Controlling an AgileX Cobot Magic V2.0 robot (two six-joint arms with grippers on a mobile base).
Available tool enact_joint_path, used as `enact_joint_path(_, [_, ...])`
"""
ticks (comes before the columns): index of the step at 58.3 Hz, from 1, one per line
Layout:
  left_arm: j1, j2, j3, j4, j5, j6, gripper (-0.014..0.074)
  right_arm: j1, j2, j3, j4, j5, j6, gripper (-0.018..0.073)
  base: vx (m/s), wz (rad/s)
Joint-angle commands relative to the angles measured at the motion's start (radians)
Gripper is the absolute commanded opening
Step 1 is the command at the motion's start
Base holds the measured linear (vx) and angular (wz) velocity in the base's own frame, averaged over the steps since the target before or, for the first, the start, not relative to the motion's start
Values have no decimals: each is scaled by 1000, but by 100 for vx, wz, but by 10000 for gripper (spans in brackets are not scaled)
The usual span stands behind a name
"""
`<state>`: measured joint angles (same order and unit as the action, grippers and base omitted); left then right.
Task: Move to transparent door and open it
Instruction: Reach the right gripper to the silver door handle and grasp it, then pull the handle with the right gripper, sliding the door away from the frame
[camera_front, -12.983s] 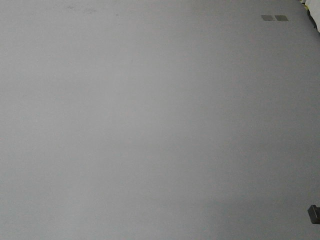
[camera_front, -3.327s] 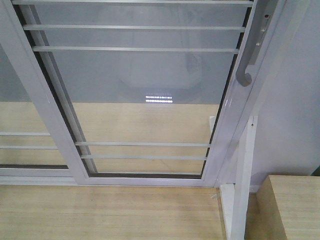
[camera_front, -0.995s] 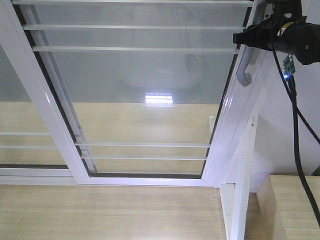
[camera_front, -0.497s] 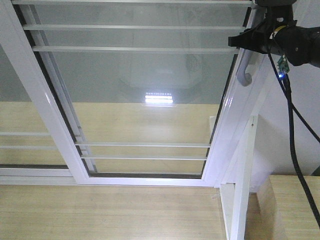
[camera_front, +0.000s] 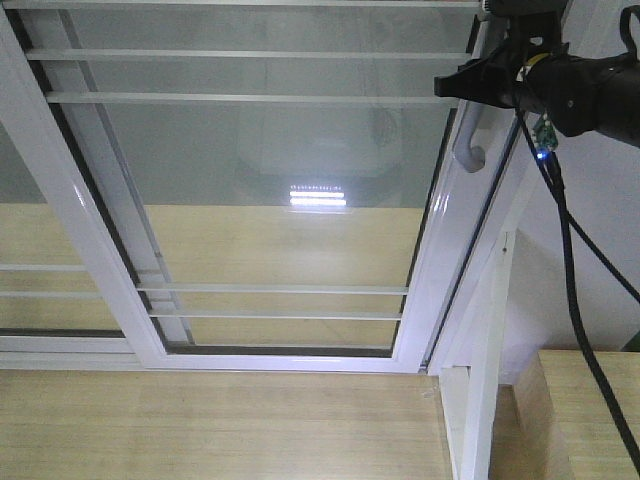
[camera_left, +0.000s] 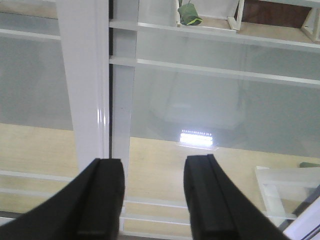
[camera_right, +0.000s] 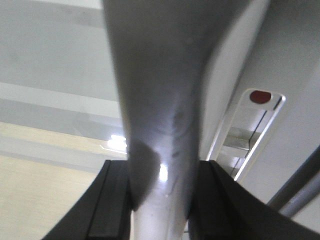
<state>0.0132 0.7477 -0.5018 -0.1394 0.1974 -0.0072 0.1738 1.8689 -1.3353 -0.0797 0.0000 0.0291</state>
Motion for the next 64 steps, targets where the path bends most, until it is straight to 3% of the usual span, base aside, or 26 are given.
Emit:
enact_joint_path(1, [-5,-2,-26,-10,-76,1,419,49,-57,-36,3,-116,0,289,0,0])
enact_joint_path(14, [-5,-2,-26,-11,-76,1,419,80,-57,-36,3,-127,32,289,0,0])
enact_joint_path(64, [-5,-2,-26,-45,-72,0,419,351,-5,-36,29,-243,53,289,0,0])
